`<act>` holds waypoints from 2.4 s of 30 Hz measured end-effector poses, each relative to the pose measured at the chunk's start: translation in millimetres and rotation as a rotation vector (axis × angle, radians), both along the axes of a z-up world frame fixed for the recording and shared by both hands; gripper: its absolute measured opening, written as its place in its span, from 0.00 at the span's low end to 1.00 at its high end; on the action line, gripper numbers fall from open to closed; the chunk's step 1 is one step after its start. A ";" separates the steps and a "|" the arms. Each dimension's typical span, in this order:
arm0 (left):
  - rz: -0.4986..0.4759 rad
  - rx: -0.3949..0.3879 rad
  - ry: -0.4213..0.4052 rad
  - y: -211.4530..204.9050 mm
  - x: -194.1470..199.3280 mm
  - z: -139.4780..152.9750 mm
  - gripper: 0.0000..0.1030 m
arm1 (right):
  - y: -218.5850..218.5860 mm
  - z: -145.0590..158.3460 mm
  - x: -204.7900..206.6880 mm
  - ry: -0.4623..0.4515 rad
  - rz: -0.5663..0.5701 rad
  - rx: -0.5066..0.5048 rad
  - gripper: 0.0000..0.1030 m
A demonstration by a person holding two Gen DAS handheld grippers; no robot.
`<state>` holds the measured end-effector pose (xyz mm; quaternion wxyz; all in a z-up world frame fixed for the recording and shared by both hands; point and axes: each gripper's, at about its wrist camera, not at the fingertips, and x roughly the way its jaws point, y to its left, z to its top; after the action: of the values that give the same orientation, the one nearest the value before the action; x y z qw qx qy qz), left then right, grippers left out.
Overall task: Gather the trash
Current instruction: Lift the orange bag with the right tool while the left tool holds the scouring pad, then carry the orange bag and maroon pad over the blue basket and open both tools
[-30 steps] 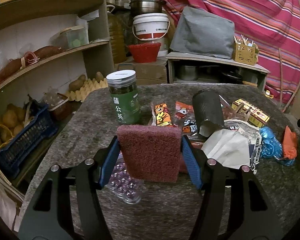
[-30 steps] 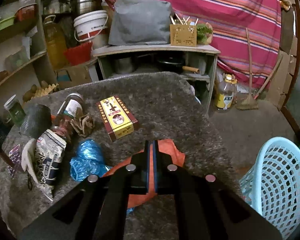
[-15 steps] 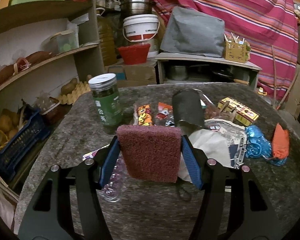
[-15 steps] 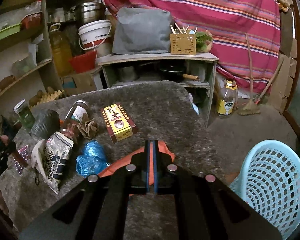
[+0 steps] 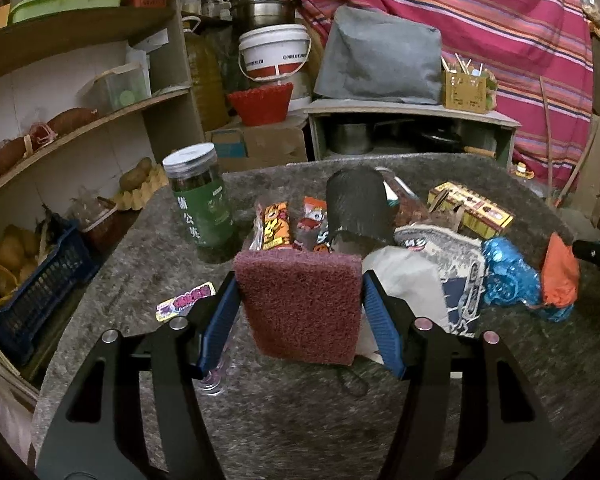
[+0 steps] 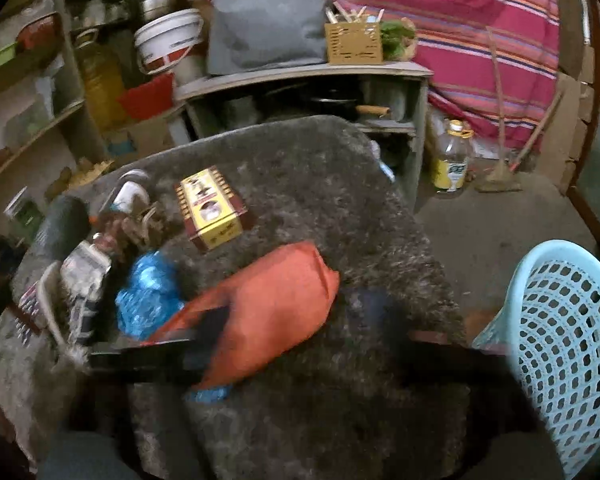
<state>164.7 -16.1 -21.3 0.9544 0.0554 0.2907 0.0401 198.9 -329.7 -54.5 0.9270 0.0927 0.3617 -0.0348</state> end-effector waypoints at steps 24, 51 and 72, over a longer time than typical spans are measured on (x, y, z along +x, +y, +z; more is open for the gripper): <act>0.040 -0.047 0.016 34.6 8.9 -0.4 0.59 | 24.7 -19.3 32.4 0.051 0.035 -0.016 0.10; -0.189 -0.045 -0.029 -108.4 -6.4 28.5 0.59 | -101.2 53.3 -72.2 -0.148 -0.102 -0.059 0.08; -0.611 -0.055 -0.004 -377.2 -42.3 16.1 0.59 | -266.2 24.9 -144.3 -0.092 -0.389 -0.053 0.08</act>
<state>122.4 -393.2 -5.2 0.9239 0.1144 0.2598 -0.2564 54.6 -595.8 -29.6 0.9204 0.1381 0.2932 -0.2186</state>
